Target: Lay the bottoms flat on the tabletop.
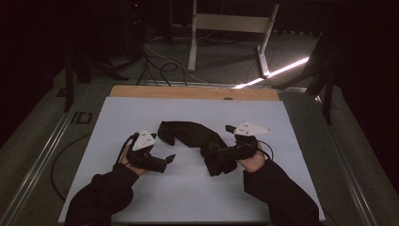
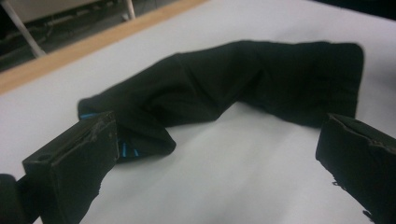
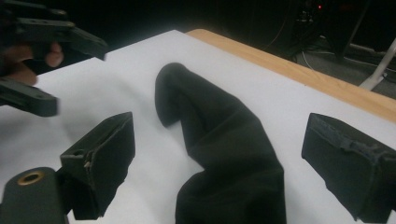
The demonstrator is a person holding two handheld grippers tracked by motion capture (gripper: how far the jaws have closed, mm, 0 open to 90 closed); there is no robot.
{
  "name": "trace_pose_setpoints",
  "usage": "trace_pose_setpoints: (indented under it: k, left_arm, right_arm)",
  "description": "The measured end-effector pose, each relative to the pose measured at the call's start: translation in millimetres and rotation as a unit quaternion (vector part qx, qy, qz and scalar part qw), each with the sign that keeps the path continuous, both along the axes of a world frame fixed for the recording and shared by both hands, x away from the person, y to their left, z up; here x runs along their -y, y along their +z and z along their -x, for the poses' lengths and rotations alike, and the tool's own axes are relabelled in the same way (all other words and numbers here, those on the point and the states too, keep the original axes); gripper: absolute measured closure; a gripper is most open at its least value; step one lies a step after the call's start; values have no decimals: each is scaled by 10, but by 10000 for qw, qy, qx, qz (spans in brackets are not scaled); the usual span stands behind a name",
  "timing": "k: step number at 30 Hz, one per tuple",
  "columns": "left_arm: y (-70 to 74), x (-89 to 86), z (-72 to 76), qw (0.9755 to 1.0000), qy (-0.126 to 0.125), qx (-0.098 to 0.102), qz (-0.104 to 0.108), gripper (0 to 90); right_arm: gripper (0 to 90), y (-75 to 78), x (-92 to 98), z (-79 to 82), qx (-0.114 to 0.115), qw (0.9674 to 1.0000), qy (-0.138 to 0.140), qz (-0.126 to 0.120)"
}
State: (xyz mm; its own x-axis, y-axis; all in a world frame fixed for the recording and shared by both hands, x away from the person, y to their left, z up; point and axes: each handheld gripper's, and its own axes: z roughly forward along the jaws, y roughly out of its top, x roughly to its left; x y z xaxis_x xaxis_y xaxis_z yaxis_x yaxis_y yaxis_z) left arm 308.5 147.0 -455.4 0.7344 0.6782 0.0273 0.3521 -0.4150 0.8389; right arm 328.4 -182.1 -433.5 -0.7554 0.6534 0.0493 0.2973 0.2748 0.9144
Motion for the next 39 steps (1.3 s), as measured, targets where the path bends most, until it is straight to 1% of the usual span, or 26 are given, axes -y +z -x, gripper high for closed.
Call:
trace_pose_setpoints:
  k: [3,5,7,8,9,10,11,12,15,19,21,23,24,25,26,27,28,29,30,31,32,34,35,36,37,39]
  left_arm:
    - [-102,46,-91,9999,34,-77,-108,1]
    - [-162,68,-149,9998,102,-93,-169,20]
    - [-210,85,-204,9994,198,-149,-233,45]
    - [-210,85,-204,9994,198,-149,-233,52]
    - [-254,108,-247,9990,294,-139,-319,52]
    - [-276,115,-272,9988,317,-148,-335,88]
    - [-298,124,-297,9983,389,-145,-398,90]
    - [-318,127,-325,9981,401,-168,-441,105]
    - [-374,152,-397,9967,525,-139,-603,136]
    - [-443,203,-487,9940,717,-189,-798,161]
    - [-474,232,-525,9926,770,-244,-911,193]
    - [-506,271,-550,9904,838,-289,-1061,229]
    - [-520,286,-560,9890,852,-296,-1173,233]
    - [-540,298,-574,9876,884,-316,-1257,257]
    - [-540,298,-574,9876,884,-316,-1257,279]
    - [-569,305,-599,9855,947,-356,-1365,279]
    - [-584,309,-617,9839,977,-379,-1448,349]
    - [-598,309,-633,9827,1046,-368,-1482,373]
    - [-607,305,-653,9807,1126,-387,-1549,395]
    - [-616,298,-673,9797,1191,-448,-1552,434]
    - [-625,288,-688,9807,1246,-472,-1433,476]
    - [-628,282,-698,9801,1298,-488,-1420,599]
    - [-627,282,-697,9805,1283,-474,-1410,662]
    - [-625,284,-694,9808,1278,-487,-1392,695]
    - [-620,288,-689,9813,1234,-488,-1392,745]
    - [-605,298,-676,9804,1199,-447,-1499,784]
  right_arm:
    - [99,-59,5,42,-40,10000,75,19]
    - [99,-103,11,84,-96,9998,161,17]
    - [98,-137,26,124,-127,9998,173,32]
    - [98,-137,26,124,-127,9998,173,32]
    - [98,-147,40,146,-129,9997,194,12]
    - [98,-159,66,192,-117,9997,192,11]
    - [98,-164,84,213,-111,9997,204,-13]
    - [98,-168,98,236,-118,9997,209,-25]
    - [92,-175,134,308,-63,9997,227,26]
    - [92,-173,200,400,-3,9998,204,-32]
    - [92,-175,226,441,-29,9998,182,-71]
    - [93,-185,243,476,21,9998,172,-109]
    - [92,-188,250,487,25,9998,164,-79]
    - [93,-190,254,498,25,9998,166,-72]
    - [93,-190,254,498,25,9998,166,-72]
    - [93,-192,259,507,41,9998,153,-72]
    - [93,-194,269,515,34,9998,153,-80]
    - [92,-195,273,518,30,9998,148,-84]
    - [93,-195,279,520,33,9998,156,-85]
    - [93,-196,279,521,34,9998,152,-100]
    - [92,-195,279,522,27,9999,142,-90]
    - [93,-197,283,523,28,9998,139,-122]
    - [93,-198,287,523,16,9998,143,-114]
    - [93,-201,291,522,-1,9998,162,-112]
    - [93,-205,295,521,8,9999,140,-88]
    - [93,-221,303,526,-44,9998,184,-61]
